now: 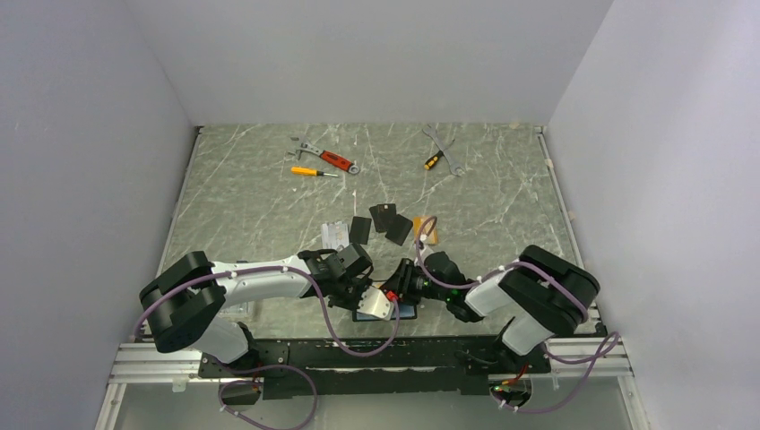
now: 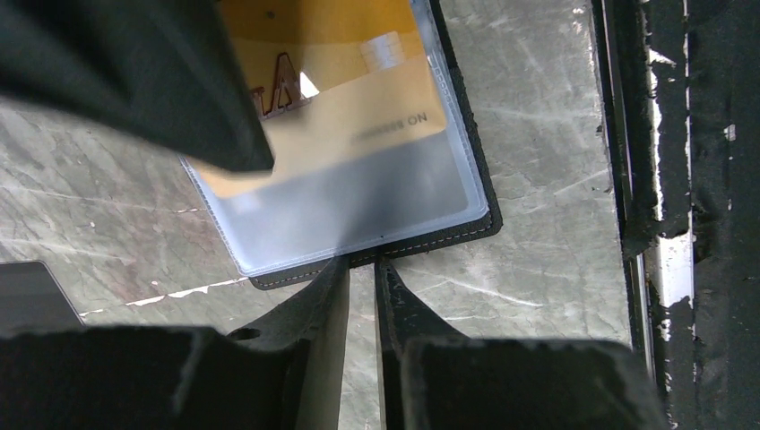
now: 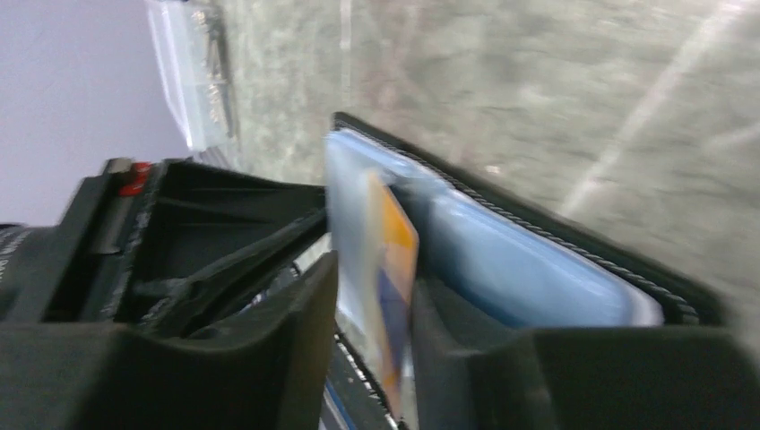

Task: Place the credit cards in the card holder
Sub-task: Insert the credit card into the card holder.

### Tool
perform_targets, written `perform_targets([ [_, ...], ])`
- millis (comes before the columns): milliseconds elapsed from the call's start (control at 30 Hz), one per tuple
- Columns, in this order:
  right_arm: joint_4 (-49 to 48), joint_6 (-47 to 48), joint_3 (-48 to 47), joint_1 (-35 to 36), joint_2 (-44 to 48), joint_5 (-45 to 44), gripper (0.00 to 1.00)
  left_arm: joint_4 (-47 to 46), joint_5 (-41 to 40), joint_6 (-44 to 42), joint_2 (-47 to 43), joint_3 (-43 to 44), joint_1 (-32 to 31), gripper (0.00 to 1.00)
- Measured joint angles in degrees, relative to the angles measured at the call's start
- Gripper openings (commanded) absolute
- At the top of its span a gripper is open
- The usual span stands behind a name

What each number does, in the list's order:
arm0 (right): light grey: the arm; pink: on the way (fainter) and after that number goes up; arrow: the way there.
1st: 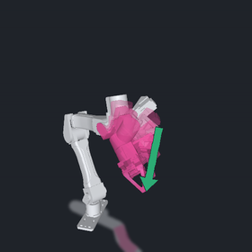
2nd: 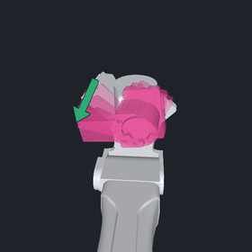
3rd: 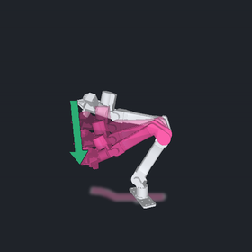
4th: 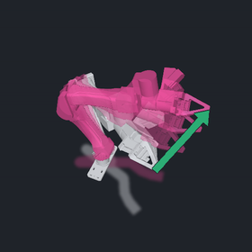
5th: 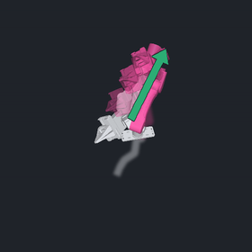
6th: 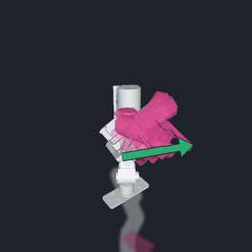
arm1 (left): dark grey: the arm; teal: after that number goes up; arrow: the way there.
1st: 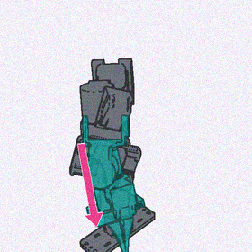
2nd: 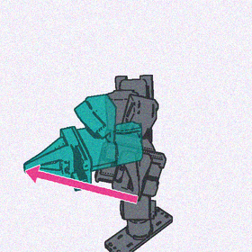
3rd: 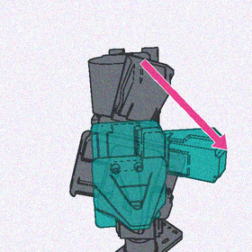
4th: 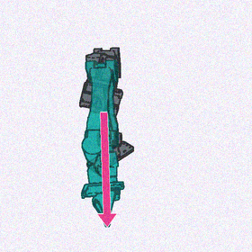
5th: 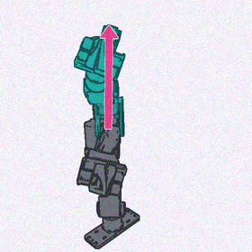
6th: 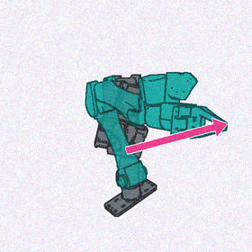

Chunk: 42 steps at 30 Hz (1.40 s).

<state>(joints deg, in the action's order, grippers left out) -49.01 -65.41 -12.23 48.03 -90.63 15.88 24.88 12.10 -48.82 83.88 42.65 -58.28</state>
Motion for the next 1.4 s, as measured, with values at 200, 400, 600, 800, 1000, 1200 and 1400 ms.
perform_targets([
  [200,16.7,3.5,-2.8,0.8,11.1,-3.5,0.57,0.0,-0.2,0.0,0.0,0.0,0.0,0.19],
  [400,32.7,6.7,-6.0,1.0,18.5,-8.2,0.57,-0.1,-0.2,0.0,0.0,0.0,0.0,0.19],
  [600,36.0,7.7,-7.0,1.9,18.9,-10.1,0.49,-0.1,-0.3,0.0,0.0,0.0,0.0,0.18],
  [800,34.4,7.8,-9.6,4.3,14.2,-10.5,0.47,-0.1,-0.3,0.0,0.0,0.0,0.0,0.18],
  [1000,36.3,8.5,-13.0,7.4,11.7,-13.0,0.52,-0.1,-0.3,0.0,0.0,0.0,0.0,0.18],
  [1200,39.0,8.7,-14.4,8.9,11.8,-15.8,0.51,-0.1,-0.4,0.0,0.0,0.0,0.0,0.18],
  [1400,44.2,8.5,-12.0,9.5,17.9,-16.9,0.16,-0.1,-0.4,0.0,0.0,0.0,0.0,0.17],
])
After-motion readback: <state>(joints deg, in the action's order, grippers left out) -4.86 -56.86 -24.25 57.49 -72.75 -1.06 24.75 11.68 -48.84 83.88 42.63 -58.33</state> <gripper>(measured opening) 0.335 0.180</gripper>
